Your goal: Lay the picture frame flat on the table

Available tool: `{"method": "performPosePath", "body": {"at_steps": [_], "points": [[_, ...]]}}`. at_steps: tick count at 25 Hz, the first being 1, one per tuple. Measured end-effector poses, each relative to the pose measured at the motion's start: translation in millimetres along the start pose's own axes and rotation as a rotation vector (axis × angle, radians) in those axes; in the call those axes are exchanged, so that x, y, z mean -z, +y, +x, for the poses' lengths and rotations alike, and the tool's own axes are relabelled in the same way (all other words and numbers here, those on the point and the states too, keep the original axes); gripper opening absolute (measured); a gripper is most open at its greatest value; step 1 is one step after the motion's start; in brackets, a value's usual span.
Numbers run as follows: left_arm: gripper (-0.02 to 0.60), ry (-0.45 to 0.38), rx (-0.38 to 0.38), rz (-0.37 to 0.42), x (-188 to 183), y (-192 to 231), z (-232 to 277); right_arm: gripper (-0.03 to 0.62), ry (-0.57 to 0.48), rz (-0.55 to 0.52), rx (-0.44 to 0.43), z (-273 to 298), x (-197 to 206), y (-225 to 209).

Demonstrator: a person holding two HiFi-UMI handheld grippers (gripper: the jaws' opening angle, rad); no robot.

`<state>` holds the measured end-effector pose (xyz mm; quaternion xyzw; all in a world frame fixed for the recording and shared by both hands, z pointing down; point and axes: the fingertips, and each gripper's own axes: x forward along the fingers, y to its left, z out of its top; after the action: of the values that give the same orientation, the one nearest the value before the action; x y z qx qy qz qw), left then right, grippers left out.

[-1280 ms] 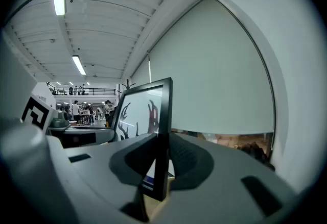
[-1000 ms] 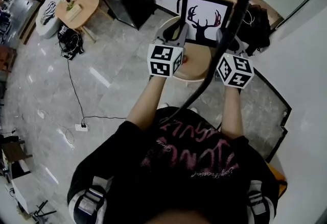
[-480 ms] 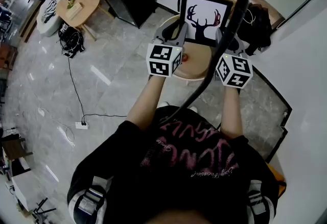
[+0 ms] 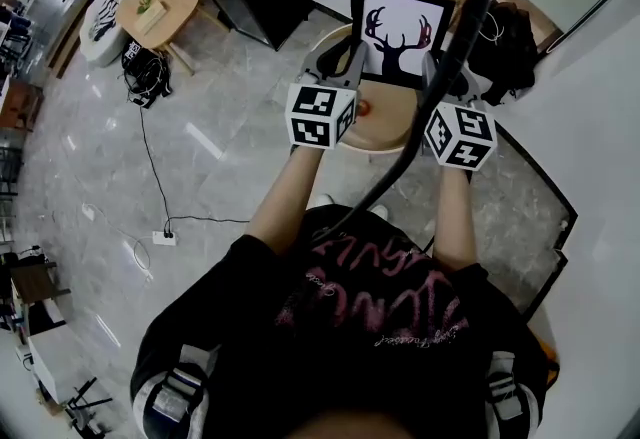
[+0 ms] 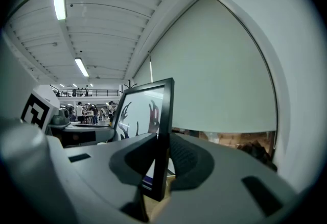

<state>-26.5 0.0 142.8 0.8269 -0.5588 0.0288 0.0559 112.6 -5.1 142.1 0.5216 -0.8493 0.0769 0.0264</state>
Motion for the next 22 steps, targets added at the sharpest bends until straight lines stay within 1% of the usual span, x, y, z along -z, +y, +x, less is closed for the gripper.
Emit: {"method": "performPosePath", "body": {"at_steps": [5,11,17,22], "points": [[0.069,0.007,-0.029,0.006,1,-7,7,0.083,0.002,0.008,-0.030,2,2,-11],[0.069,0.026,-0.052,-0.004,12,-11,12,0.083,0.023,0.010,-0.053,6,11,-20],[0.069,0.038,-0.056,-0.022,21,8,20,0.083,0.048,0.006,-0.053,27,20,-14],[0.069,0.048,-0.043,-0.044,34,25,33,0.083,0.068,-0.001,-0.037,47,29,-13]]}}
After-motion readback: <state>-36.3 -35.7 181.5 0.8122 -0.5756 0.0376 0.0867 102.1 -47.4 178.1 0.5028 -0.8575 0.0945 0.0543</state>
